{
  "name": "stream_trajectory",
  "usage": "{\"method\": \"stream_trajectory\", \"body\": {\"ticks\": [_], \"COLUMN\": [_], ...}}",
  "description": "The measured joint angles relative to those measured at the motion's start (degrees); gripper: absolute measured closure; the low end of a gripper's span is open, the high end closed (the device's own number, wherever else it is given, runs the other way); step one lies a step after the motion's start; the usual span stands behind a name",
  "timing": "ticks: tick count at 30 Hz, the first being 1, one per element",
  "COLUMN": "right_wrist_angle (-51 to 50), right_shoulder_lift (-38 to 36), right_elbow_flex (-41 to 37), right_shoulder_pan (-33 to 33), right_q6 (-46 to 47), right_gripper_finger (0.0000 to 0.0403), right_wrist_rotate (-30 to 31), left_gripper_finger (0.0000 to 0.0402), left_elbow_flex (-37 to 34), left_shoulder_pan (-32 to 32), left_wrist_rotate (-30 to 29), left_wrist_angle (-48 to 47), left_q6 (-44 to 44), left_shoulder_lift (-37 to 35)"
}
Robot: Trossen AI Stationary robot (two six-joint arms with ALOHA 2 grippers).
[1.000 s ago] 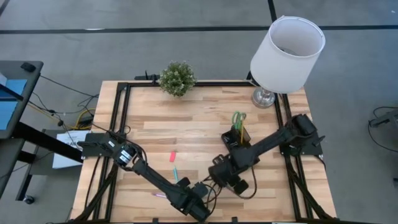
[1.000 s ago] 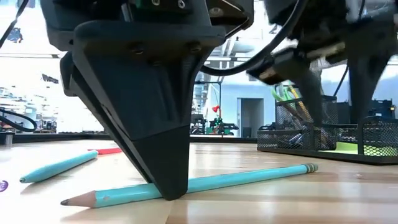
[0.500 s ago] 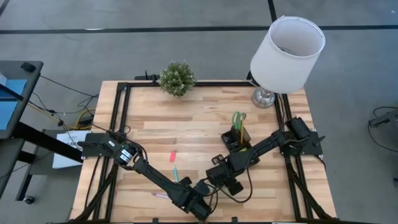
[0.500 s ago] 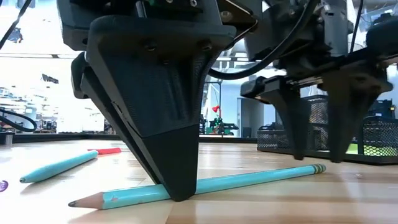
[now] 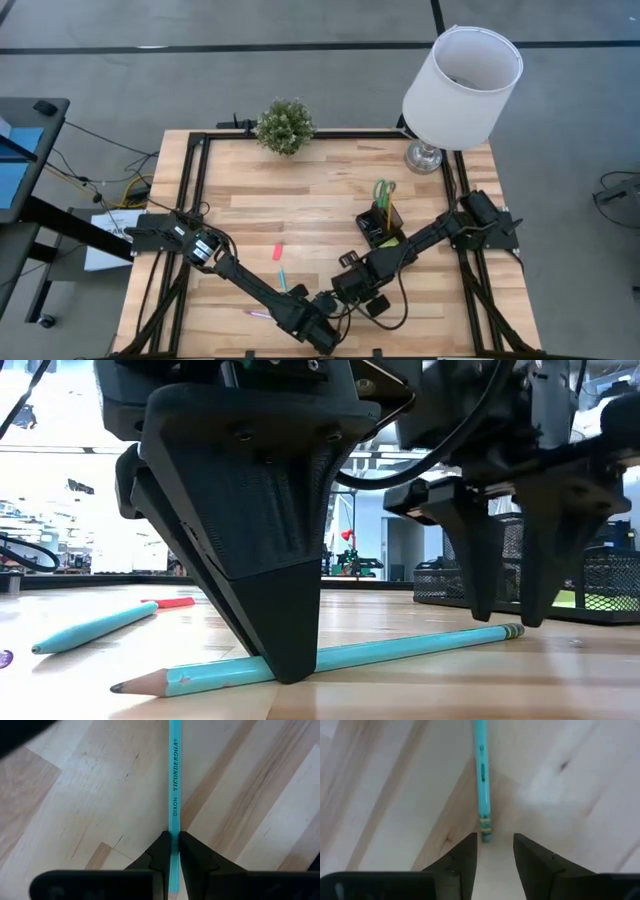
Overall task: Pick and place office supplies into organizer
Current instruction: Put the blue pencil into the black desk organizer
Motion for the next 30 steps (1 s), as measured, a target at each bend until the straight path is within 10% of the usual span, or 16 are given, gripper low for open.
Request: {"method": "stream_trajectory", "body": {"ticks": [15, 30], "right_wrist_angle": [3.0, 3.6], "right_shoulder_lift": [-0.2, -0.1], "right_elbow_flex": [-2.5, -2.5], "right_shoulder_pan": [0.9, 0.5], "right_q6": [1.5, 0.4], "right_gripper_finger": [0.0295, 0.0392], "right_wrist_rotate": [0.1, -0.5], "left_gripper_finger": [0.0377, 0.0363], "left_elbow_flex": [0.0, 1.2], "left_shoulder_pan": [0.0, 0.8], "left_wrist_rotate": [0.8, 1.4], "left_wrist_angle": [0.0, -0.9], "left_q6": [0.5, 1.8], "left_shoulder_lift": [0.0, 0.0]}}
